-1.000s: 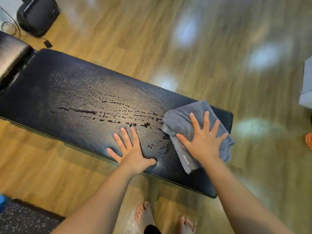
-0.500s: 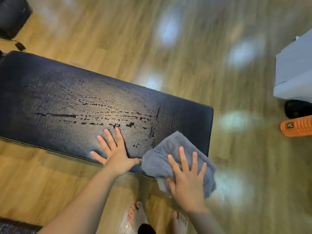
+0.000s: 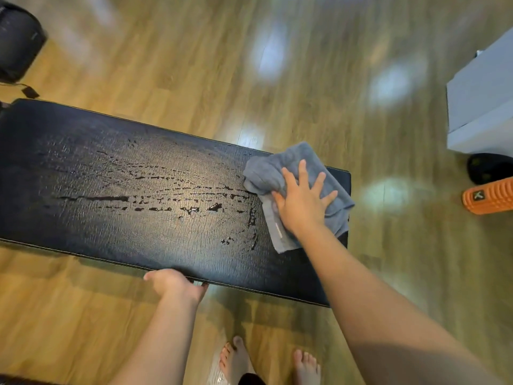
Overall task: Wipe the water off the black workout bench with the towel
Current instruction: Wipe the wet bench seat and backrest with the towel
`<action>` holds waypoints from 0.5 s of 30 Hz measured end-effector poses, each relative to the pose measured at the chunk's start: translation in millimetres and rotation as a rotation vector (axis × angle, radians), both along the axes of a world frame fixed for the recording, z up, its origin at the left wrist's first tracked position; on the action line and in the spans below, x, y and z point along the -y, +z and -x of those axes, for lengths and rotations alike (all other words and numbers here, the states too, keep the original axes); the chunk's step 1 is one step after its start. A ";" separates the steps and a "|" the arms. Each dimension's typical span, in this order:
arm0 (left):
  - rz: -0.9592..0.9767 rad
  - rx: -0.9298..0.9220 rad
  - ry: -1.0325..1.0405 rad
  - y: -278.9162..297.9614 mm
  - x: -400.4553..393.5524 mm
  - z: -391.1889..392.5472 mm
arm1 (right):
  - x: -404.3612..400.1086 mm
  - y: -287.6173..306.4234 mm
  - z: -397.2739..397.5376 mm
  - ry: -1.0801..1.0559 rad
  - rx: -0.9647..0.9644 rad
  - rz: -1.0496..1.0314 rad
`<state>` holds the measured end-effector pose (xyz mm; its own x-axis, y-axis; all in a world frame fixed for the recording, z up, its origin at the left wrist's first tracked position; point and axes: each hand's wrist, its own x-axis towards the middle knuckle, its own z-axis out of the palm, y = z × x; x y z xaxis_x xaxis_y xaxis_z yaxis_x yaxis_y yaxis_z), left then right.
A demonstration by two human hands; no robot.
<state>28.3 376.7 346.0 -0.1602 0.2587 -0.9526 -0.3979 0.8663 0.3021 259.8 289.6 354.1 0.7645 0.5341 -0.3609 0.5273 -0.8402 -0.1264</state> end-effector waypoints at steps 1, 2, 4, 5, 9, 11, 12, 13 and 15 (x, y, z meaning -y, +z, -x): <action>0.020 -0.024 0.059 -1.4 -5.0 -5.0 | 5.2 -1.3 12.7 0.060 0.021 0.001; 0.050 -0.078 0.125 1.3 -7.4 -11.9 | 16.1 -3.1 28.8 0.129 0.043 -0.003; 0.107 -0.226 0.189 4.7 -10.7 -22.0 | 46.9 -8.7 64.2 0.263 0.088 -0.021; 0.126 -0.278 0.189 4.5 -11.7 -25.3 | 65.8 -11.7 80.7 0.311 0.097 -0.015; 0.172 -0.463 0.066 -4.7 -17.5 -25.3 | 139.8 -9.8 109.1 0.456 0.089 0.041; 0.163 -0.488 0.026 -15.5 -20.4 -26.4 | 156.2 -6.6 90.4 0.459 0.073 0.054; 0.103 -0.465 0.006 -18.2 -19.9 -24.1 | 156.0 -5.7 76.2 0.422 0.067 0.060; 0.055 -0.439 -0.061 -22.5 -19.5 -21.1 | 149.6 -4.5 60.9 0.368 0.069 0.059; 0.020 -0.483 -0.152 -32.0 -18.1 -18.7 | 122.8 -4.9 29.4 0.231 0.090 0.033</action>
